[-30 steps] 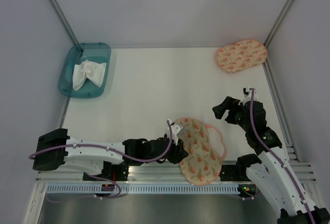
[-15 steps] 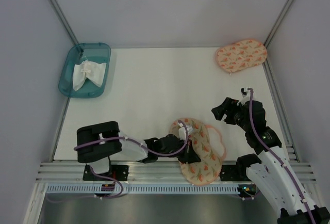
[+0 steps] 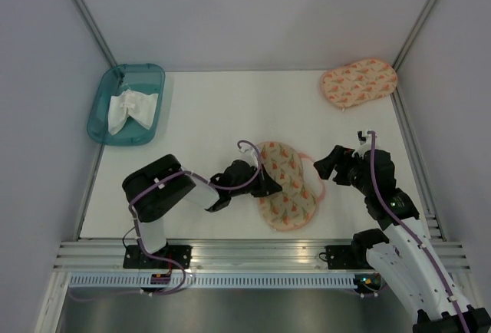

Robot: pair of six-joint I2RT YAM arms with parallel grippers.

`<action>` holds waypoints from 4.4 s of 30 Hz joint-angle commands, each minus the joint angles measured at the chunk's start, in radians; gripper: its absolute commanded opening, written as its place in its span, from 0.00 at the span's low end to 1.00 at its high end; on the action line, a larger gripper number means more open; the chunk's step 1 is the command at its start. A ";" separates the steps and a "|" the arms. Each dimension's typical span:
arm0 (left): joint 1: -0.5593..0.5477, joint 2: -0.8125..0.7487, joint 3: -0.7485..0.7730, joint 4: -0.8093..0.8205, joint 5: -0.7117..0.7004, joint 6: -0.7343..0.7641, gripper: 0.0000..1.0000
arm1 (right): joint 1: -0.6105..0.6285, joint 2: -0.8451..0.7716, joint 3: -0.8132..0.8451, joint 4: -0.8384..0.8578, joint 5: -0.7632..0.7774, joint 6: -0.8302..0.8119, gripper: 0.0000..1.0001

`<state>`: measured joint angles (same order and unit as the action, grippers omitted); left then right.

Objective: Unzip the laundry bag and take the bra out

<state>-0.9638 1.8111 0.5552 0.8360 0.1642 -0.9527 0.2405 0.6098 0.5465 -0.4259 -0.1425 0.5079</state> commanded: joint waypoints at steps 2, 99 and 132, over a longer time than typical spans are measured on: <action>0.115 0.073 0.127 -0.051 0.029 0.046 0.02 | 0.003 -0.004 -0.006 0.035 -0.028 0.004 0.85; 0.238 -0.311 -0.143 -0.160 -0.092 -0.494 0.02 | 1.045 0.567 -0.109 0.684 0.767 0.299 0.69; 0.221 -0.305 -0.167 -0.107 0.011 -0.491 0.02 | 1.051 0.687 -0.063 0.650 0.954 0.244 0.00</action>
<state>-0.7330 1.5135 0.3874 0.6907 0.1421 -1.4254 1.2839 1.3453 0.4534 0.2581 0.7593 0.7364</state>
